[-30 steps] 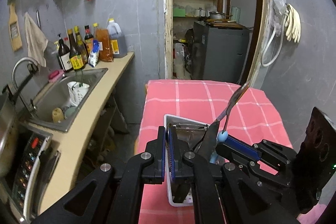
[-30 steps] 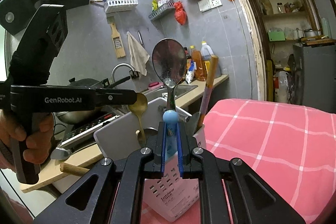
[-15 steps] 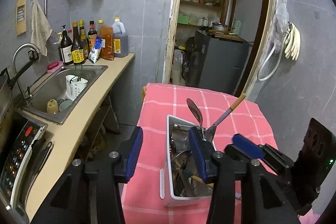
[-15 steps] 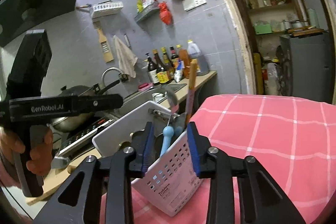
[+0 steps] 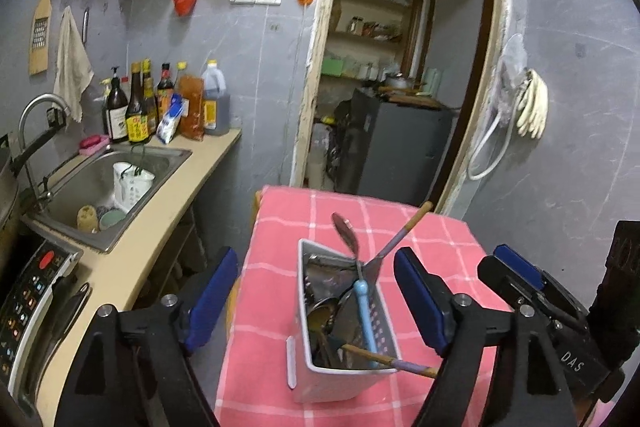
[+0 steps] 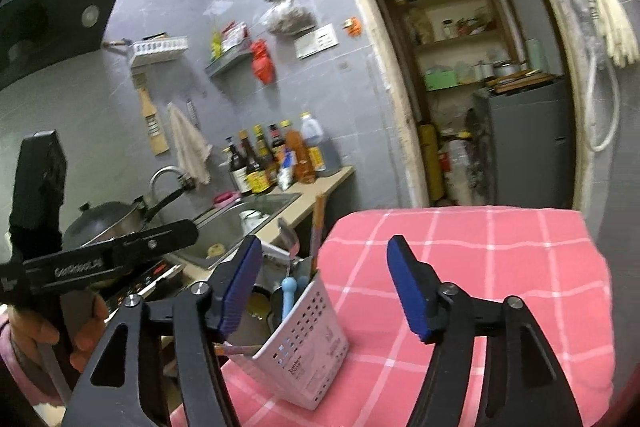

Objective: Organize utensils

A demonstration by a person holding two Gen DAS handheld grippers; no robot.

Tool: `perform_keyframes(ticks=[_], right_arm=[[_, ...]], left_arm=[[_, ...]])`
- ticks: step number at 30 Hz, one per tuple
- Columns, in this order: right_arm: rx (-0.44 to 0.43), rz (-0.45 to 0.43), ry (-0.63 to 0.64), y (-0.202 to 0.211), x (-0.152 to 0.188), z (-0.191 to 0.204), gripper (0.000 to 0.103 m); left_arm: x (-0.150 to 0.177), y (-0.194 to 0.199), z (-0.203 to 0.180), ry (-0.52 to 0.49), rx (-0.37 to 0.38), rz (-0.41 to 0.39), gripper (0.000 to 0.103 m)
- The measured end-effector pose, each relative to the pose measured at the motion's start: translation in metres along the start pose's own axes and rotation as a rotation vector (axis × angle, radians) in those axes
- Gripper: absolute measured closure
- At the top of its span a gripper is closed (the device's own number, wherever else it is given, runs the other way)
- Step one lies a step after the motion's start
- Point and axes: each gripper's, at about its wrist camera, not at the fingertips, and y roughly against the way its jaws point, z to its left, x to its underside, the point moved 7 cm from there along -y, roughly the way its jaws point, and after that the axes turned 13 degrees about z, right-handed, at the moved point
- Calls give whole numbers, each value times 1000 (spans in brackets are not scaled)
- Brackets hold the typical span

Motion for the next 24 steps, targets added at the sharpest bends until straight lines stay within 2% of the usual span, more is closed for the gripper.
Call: perform_keyframes(ticks=[12,18,24], right_arm=[[220,-46,-60,67,-1,-13,13],[306,-39,-64,98,7,-17,4],[355,-19,-75,126,23,-23,3]], left_arm=[[11,24,-18,-42,75,-68,2],[29,32,-21,-23,95,-77,1],[52,42,-27,-11,83,-82,1]])
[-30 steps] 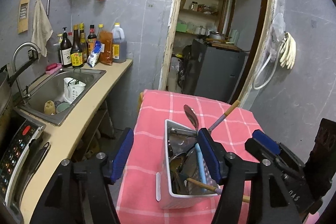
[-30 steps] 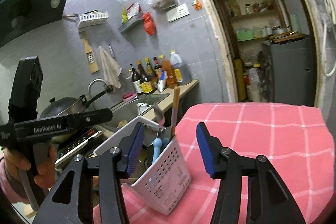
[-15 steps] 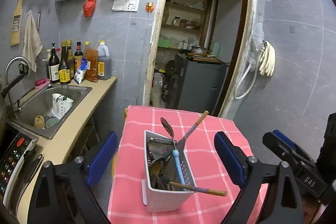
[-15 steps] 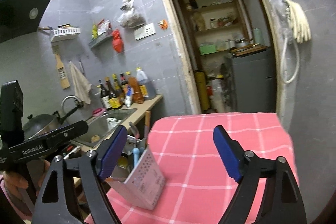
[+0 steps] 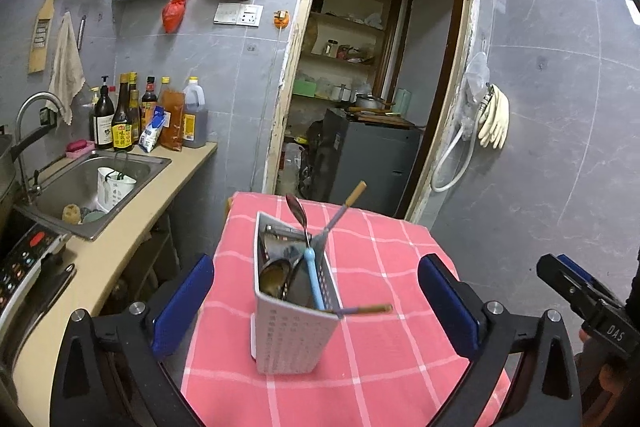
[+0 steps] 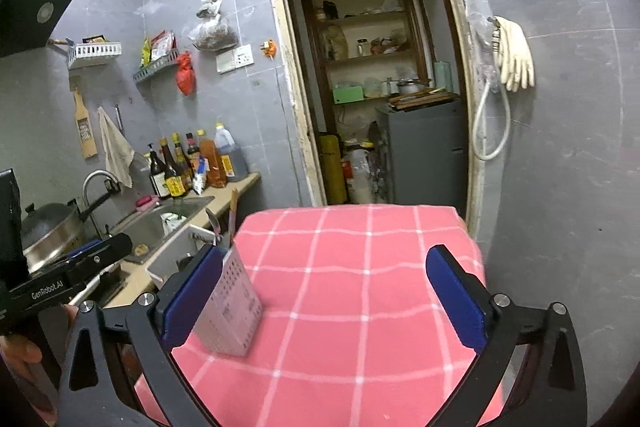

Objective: Organize utensils

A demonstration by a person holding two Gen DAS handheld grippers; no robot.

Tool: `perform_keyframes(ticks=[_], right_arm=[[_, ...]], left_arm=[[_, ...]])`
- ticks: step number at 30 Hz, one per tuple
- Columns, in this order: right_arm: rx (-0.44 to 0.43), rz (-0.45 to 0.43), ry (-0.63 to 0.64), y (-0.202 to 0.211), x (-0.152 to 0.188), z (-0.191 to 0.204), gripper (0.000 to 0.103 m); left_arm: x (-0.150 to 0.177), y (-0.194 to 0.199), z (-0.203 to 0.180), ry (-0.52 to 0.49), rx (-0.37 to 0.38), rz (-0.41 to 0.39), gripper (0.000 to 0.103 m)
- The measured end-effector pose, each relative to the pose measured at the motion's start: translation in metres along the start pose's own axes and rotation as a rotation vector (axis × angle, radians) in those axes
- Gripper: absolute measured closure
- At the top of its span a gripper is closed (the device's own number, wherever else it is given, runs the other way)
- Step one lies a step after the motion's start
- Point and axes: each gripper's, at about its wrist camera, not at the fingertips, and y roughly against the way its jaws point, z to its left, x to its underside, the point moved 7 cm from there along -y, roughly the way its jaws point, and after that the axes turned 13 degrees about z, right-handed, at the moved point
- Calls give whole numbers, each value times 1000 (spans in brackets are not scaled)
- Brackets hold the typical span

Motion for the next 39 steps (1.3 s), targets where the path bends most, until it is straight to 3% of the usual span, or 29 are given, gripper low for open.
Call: perform_keyframes(ticks=[15,39], right_arm=[[18,69,-1,25,44,-28,3],[69,47,27,57,71,-23,3]], left_arm=[[44,20,-16,11,-53,45,0],[74,48,-23,-15,-77,30,1]])
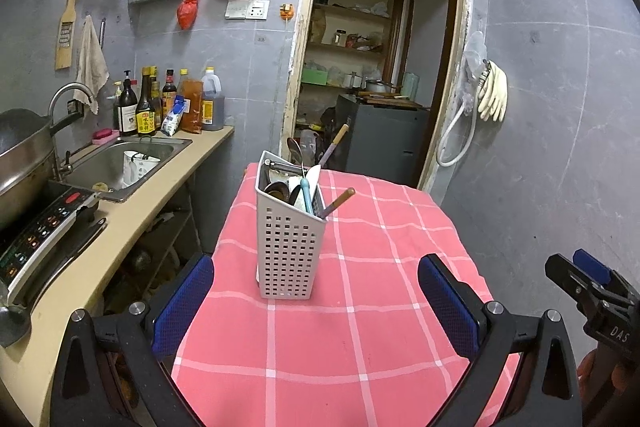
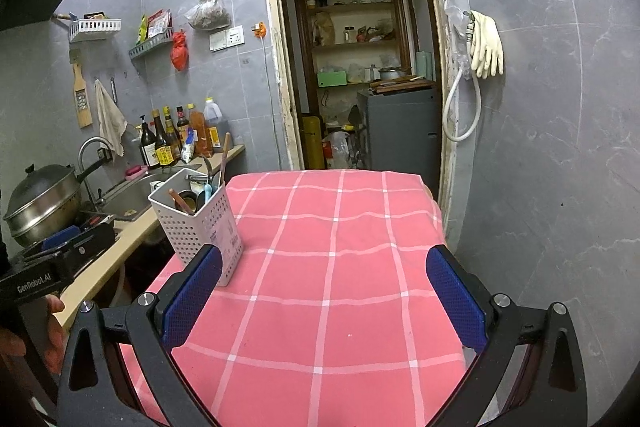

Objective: Organize utensils

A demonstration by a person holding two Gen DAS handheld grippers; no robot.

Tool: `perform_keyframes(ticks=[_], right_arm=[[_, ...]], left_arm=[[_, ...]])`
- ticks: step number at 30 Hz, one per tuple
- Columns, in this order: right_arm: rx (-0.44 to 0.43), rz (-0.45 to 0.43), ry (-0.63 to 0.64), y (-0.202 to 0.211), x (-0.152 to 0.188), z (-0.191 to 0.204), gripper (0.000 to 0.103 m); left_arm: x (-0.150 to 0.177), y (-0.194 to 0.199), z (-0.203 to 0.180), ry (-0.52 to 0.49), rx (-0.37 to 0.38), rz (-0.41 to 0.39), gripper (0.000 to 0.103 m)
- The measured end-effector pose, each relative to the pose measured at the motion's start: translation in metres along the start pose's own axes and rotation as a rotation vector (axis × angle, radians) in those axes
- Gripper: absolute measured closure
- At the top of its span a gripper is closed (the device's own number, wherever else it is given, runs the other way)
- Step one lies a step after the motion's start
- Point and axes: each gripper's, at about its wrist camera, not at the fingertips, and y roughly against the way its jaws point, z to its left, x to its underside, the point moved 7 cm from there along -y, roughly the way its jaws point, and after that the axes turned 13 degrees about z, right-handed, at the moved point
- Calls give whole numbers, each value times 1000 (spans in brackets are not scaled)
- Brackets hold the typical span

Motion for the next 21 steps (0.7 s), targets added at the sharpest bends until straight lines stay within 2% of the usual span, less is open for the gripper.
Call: perform_keyframes(ticks=[21], right_arm=[[-15,1,0,5,1,7,3]], left_arm=[[1,3,5,1,-8,3,1]])
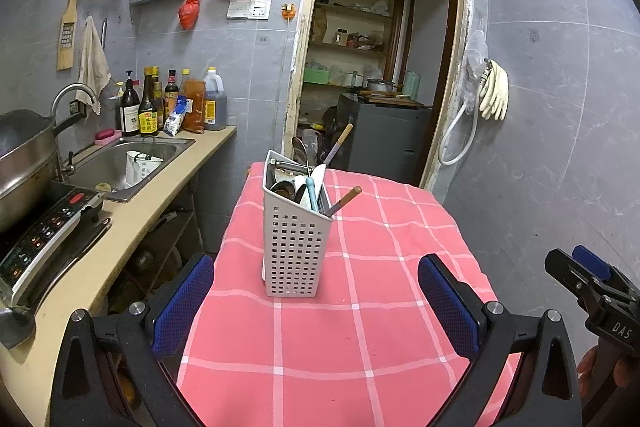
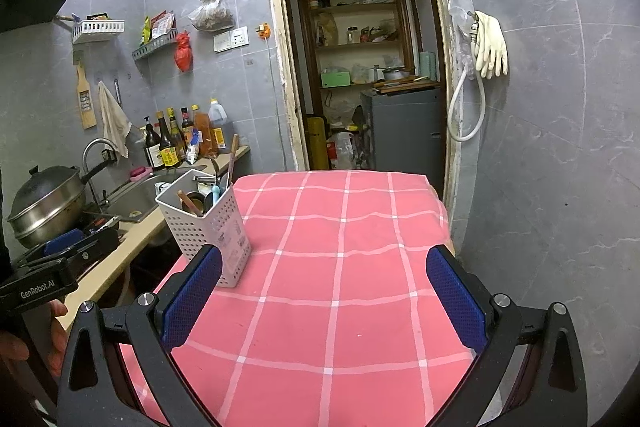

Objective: Organize utensils

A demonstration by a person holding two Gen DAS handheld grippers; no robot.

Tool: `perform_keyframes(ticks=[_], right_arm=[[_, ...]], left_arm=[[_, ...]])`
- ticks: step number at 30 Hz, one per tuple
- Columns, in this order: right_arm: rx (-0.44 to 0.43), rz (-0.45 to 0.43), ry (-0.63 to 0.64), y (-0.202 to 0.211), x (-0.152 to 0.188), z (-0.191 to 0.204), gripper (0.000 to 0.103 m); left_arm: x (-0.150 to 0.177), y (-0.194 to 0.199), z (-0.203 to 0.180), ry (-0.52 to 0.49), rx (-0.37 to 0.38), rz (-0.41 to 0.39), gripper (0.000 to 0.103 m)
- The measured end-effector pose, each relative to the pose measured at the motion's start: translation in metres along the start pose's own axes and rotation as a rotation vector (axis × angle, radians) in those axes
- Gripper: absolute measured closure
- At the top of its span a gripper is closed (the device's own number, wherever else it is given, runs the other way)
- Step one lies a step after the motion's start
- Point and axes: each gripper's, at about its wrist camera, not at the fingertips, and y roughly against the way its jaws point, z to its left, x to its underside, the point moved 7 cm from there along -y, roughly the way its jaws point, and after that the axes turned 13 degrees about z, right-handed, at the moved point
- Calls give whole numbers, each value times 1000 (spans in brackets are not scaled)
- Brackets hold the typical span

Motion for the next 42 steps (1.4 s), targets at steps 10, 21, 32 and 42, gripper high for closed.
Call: perform_keyframes(ticks=[10,21,32,42], right_arm=[[-2,3,0,-2,-1,2,3],[-3,4,-1,-4,-3,4,3],[-3,4,-1,-4,-3,5,3],[-4,5,-2,-4,-3,4,3]], left_arm=[[0,0,2,0,0,0,1],[0,0,3,1,-1,1,1],[0,0,3,1,-1,2,0],[-1,0,3,1,-1,2,1]])
